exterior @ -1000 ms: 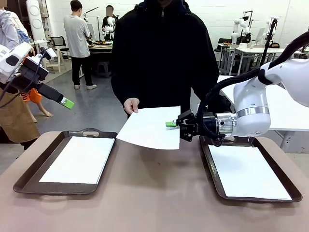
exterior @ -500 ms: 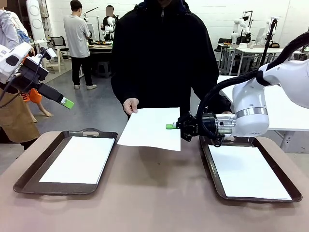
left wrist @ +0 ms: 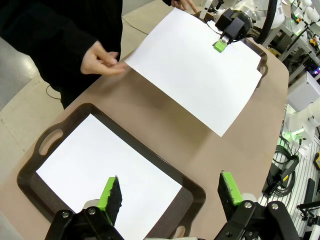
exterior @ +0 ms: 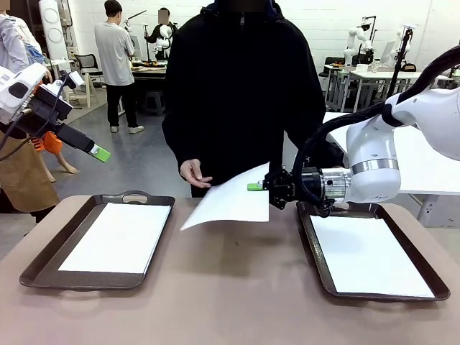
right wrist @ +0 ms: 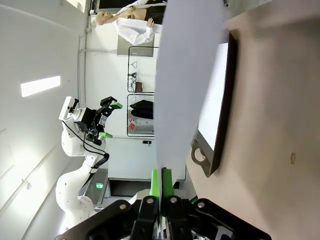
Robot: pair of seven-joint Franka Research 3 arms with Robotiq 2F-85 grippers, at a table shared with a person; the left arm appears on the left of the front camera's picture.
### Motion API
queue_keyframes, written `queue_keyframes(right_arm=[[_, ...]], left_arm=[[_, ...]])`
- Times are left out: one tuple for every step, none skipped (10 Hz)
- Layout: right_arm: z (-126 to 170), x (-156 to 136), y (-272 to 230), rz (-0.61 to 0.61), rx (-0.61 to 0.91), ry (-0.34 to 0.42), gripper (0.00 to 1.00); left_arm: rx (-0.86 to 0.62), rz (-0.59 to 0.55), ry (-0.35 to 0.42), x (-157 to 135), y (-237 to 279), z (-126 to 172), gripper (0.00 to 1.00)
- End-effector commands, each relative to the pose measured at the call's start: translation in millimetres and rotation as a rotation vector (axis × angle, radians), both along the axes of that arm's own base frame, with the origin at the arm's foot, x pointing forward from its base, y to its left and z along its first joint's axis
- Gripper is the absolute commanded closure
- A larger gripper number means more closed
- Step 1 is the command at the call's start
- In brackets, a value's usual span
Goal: Sort the A4 documents.
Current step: Receive the A4 Paper.
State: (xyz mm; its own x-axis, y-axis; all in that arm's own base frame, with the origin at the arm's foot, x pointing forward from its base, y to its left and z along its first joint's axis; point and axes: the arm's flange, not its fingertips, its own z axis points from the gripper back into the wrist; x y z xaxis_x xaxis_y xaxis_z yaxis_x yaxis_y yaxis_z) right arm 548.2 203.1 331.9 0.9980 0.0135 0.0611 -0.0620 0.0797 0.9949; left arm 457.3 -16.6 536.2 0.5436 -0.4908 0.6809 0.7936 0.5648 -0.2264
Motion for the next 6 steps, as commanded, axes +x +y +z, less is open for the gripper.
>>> queue_keyframes(right_arm=[[-0.8, -0.5, 0.1, 0.000, 0.000, -0.006, 1.00], [-0.8, -0.5, 0.1, 0.000, 0.000, -0.006, 1.00], [-0.8, -0.5, 0.1, 0.000, 0.000, -0.006, 1.00], [-0.8, -0.5, 0.1, 0.000, 0.000, -0.006, 1.00], [-0.8, -0.5, 0.1, 0.000, 0.000, -0.006, 1.00], [-0.8, -0.5, 0.1, 0.000, 0.000, -0.006, 1.00]], left_arm=[[0.003, -0.003, -0.004, -0.5, -0.2, 0.4, 0.00], [0.003, -0.003, -0.004, -0.5, -0.2, 0.4, 0.00], [0.003, -0.003, -0.004, -0.5, -0.2, 0.4, 0.00], [0.003, -0.003, -0.004, -0.5, -0.2, 0.4, 0.00], [0.003, -0.003, -0.004, -0.5, -0.2, 0.4, 0.00], [0.003, -0.003, -0.004, -0.5, -0.2, 0.4, 0.00]])
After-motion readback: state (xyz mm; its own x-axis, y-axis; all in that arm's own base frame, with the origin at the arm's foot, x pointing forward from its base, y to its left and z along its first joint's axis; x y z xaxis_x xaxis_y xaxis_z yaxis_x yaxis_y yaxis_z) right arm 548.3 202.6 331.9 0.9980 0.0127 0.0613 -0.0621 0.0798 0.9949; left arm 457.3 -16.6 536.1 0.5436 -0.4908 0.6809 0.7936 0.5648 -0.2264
